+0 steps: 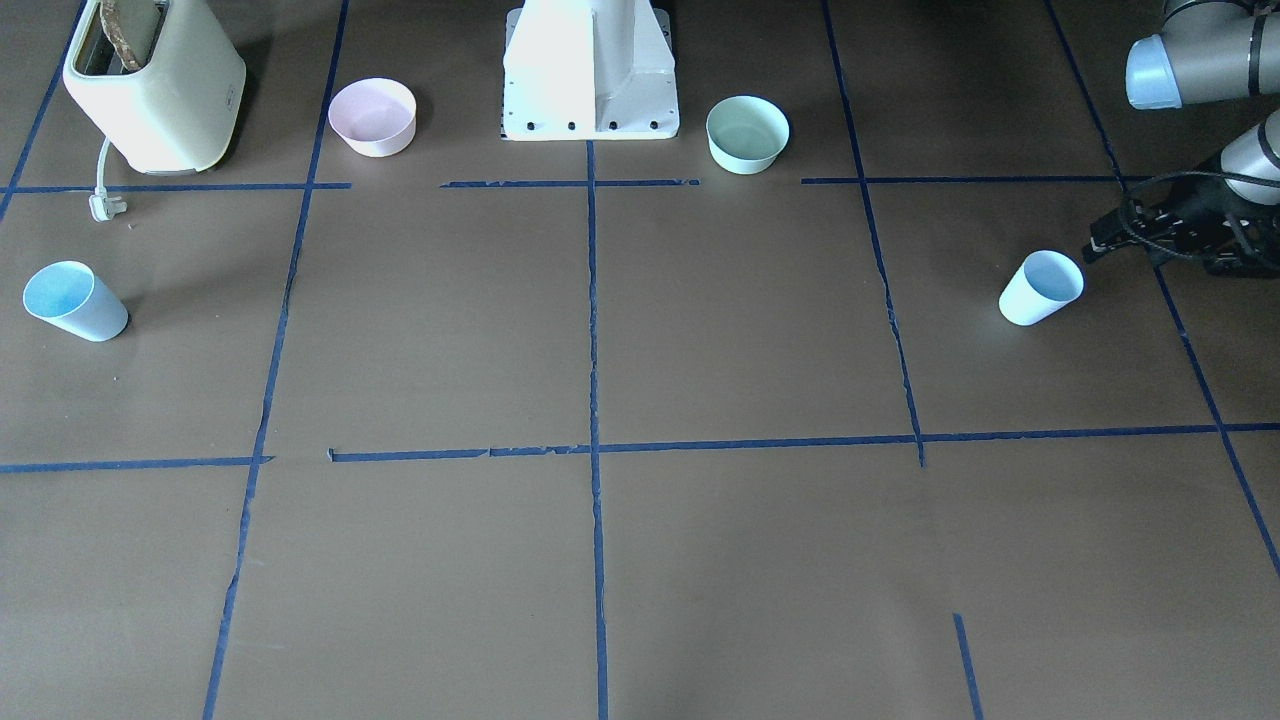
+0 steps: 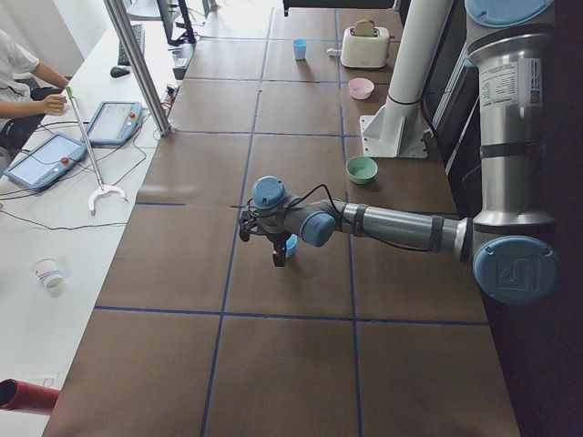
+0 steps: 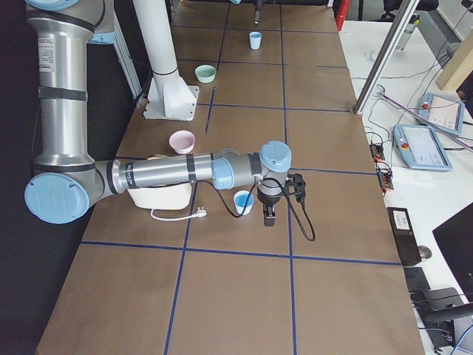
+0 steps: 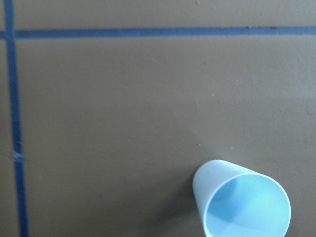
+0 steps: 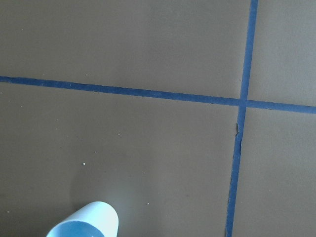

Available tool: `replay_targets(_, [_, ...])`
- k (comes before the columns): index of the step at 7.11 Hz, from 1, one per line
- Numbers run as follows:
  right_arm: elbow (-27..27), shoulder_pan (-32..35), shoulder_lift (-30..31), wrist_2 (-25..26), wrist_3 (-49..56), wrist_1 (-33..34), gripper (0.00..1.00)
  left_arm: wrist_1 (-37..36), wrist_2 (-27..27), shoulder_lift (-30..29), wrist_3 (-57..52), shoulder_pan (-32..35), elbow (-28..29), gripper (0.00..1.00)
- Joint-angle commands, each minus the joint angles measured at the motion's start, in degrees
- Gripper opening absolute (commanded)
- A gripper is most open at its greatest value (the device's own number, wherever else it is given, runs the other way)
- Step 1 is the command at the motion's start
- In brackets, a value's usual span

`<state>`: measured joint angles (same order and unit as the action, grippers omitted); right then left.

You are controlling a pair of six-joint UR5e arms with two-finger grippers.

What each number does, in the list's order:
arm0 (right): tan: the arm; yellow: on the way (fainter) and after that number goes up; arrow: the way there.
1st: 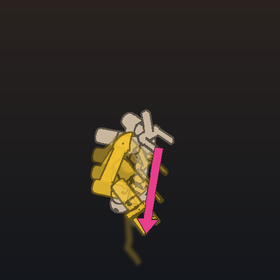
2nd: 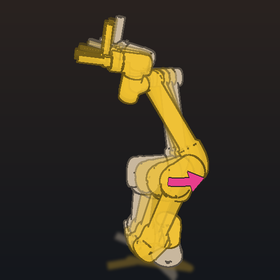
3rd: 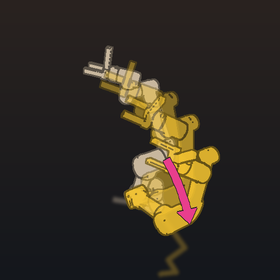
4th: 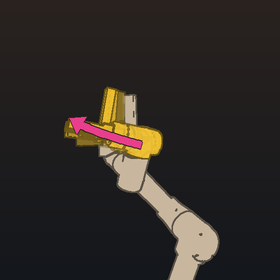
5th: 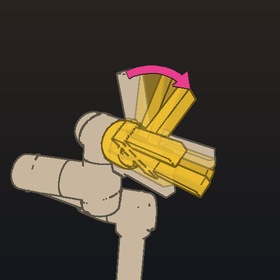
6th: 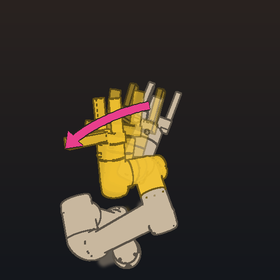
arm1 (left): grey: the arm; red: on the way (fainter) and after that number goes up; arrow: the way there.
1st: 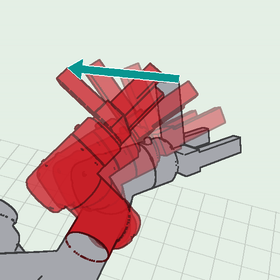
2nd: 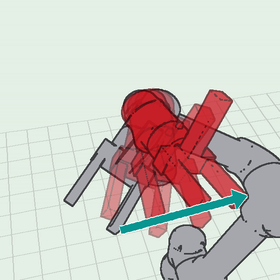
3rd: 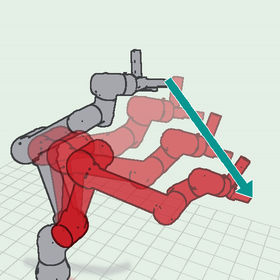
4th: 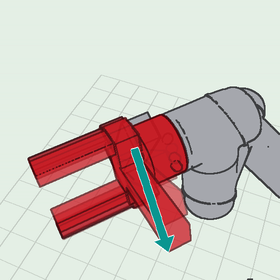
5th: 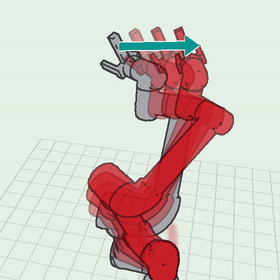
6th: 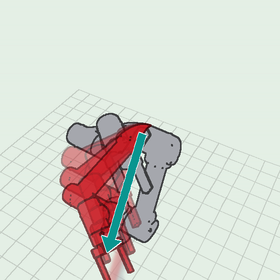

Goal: Stack blue cups with both arms
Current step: 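Lower the left gripper onto the light blue cup and close it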

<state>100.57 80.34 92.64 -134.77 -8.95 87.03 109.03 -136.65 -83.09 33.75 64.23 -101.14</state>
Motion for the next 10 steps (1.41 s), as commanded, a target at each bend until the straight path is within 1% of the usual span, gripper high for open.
replay_targets(1, [-0.2,-0.3,0.0,0.0,0.2,0.1,1.00,2.6,0.2,-0.3,2.6,-2.2,2.8,1.00])
replay_targets(2, [-0.3,-0.3,0.0,-0.1,-0.1,0.1,1.00,5.8,0.1,-0.5,2.7,-3.3,5.1,1.00])
replay_targets(4, [-0.3,-0.4,0.0,-0.1,-0.2,0.2,1.00,6.5,-0.1,-2.6,3.1,-3.7,7.3,1.00])
replay_targets(5, [-0.4,-0.4,0.0,-0.2,-0.2,0.2,1.00,6.9,-0.1,-3.2,3.1,-3.8,8.1,0.91])
replay_targets(6, [-0.4,-0.7,0.0,-0.1,-0.1,0.2,1.00,8.2,-0.1,-3.2,3.2,-3.8,8.2,0.64])
replay_targets(7, [-0.4,-1.6,0.0,-0.1,0.0,0.1,1.00,8.2,-0.1,-3.2,3.3,-3.9,8.2,0.31])
replay_targets(8, [-0.3,-1.7,-0.1,-0.1,-0.1,0.1,1.00,8.2,-0.4,-3.7,3.4,-4.3,7.9,0.06])
replay_targets(9, [-0.1,-1.8,-0.1,-0.1,-0.2,0.1,1.00,8.0,-0.6,-5.1,4.6,-4.7,7.4,0.00])
replay_targets(10, [-0.1,-1.8,-0.1,-0.1,-0.1,0.1,1.00,8.1,-0.8,-7.6,9.3,-5.8,6.7,0.00])
